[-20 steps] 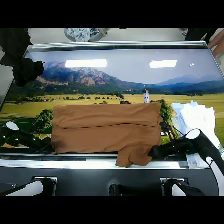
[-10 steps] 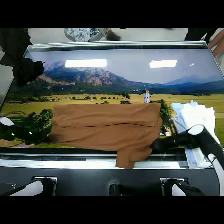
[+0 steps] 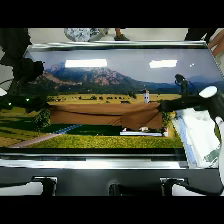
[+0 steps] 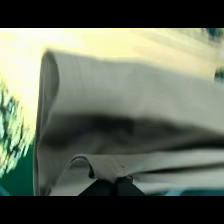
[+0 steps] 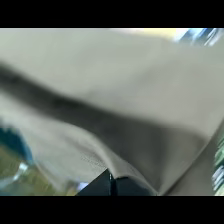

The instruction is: Fold the shirts.

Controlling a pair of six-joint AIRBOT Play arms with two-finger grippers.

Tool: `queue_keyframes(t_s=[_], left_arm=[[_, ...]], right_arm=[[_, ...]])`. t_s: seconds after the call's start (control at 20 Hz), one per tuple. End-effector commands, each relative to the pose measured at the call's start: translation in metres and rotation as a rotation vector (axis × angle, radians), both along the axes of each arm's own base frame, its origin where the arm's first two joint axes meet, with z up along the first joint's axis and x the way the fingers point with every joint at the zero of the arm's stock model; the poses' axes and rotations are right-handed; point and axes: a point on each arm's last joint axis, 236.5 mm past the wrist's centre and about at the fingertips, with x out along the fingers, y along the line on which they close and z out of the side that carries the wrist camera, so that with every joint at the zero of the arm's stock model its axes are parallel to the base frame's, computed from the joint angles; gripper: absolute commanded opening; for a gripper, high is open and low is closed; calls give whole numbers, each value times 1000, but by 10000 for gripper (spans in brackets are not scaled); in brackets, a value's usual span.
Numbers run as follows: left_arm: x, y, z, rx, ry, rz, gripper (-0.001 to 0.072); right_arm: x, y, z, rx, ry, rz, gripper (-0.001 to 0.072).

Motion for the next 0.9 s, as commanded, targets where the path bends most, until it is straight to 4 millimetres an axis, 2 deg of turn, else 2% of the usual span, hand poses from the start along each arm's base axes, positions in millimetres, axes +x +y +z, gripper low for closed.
queue_keyframes(t_s=[0.0,0.2,0.3,0.35,0.4,0.45,0.5,0.55,0.6,0.65,0.7,0.8,0.85], left_arm=[[27,5,-34,-62,106,91,20],[24,-13,-81,-90,197,51,21],[26,-13,-91,-92,208,62,24],[27,-13,-91,-92,206,64,60],[29,-11,-89,-90,199,66,238],[30,-9,-84,-93,197,63,508],[31,-4,-76,-97,192,61,568],[34,3,-64,-97,178,62,566],[37,11,-50,-92,151,70,558],[40,16,-36,-82,117,80,550],[41,18,-24,-73,89,83,547],[42,13,-4,-60,47,71,536],[41,8,4,-56,33,57,536]], right_arm=[[58,-10,-20,46,5,-91,39],[72,9,-60,80,39,-97,41],[74,16,-70,52,33,-72,43],[74,15,-72,45,35,-69,44],[73,11,-69,47,34,-74,117],[70,6,-63,54,39,-72,375],[63,-1,-51,50,21,-18,626],[53,-13,-40,21,8,36,645],[40,-34,-35,-37,30,50,674],[25,-59,-36,-112,68,58,696],[8,-75,-42,-156,138,56,703],[-9,-73,-58,-138,219,76,707],[-7,-62,-64,-76,232,80,707]])
